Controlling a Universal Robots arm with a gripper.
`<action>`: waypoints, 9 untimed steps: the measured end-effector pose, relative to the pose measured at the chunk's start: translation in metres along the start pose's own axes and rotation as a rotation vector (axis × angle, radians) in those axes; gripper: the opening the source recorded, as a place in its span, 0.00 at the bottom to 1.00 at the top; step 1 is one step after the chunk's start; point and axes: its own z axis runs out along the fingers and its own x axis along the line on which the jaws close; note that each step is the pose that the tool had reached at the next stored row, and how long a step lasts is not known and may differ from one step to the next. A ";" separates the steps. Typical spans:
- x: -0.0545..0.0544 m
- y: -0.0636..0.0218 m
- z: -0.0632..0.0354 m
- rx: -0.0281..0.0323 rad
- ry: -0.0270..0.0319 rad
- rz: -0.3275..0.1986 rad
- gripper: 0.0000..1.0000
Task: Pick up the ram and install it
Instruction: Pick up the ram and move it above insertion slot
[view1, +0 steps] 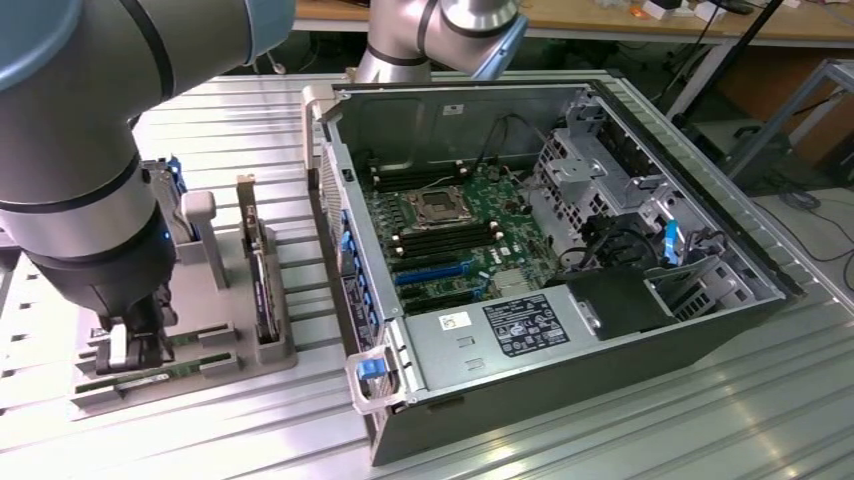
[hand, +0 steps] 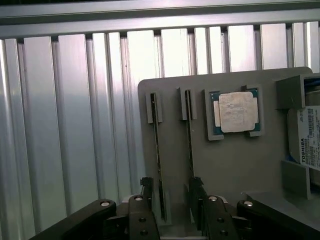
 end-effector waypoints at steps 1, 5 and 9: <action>0.000 0.0001 0.0048 -0.0002 0.0002 -0.002 0.42; 0.001 0.0001 0.0175 -0.0002 0.0003 -0.005 0.42; 0.004 0.0011 0.0278 -0.0008 0.0010 -0.034 0.42</action>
